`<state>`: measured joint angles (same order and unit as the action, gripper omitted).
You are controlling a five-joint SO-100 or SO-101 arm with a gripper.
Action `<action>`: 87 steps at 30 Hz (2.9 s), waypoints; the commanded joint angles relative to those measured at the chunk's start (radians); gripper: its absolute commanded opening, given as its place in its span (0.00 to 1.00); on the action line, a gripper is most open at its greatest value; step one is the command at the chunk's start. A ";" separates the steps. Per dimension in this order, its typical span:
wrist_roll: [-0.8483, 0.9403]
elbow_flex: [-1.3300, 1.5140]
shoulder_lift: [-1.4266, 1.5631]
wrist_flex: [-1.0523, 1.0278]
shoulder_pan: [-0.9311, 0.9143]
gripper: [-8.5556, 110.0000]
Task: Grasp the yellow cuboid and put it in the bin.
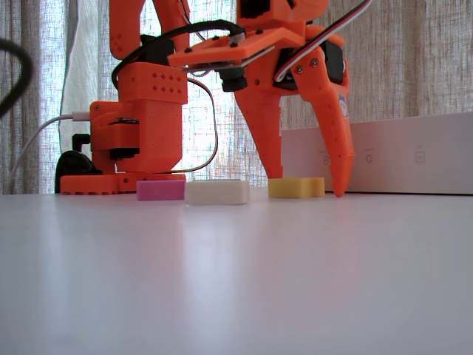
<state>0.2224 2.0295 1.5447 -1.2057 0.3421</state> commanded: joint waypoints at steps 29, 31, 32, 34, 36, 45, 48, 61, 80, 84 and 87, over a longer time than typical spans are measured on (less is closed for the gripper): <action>0.021 -0.520 0.293 -0.276 -0.103 0.00; 0.021 -0.637 0.299 -0.322 -0.080 0.00; 0.021 -0.696 0.302 -0.342 -0.067 0.00; 0.037 -0.801 0.311 -0.370 -0.034 0.00; 0.072 -0.847 0.341 -0.368 0.008 0.00; 0.278 -0.749 0.454 -0.341 0.356 0.00; 0.330 -0.635 0.462 -0.304 0.451 0.00; 0.339 -0.074 0.434 -0.060 0.514 0.00; 0.337 0.060 0.466 0.091 0.505 0.30; 0.341 0.055 0.474 0.114 0.495 0.39; 0.345 0.052 0.485 0.120 0.483 0.46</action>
<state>0.5553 2.0939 1.9850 -1.1045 0.8330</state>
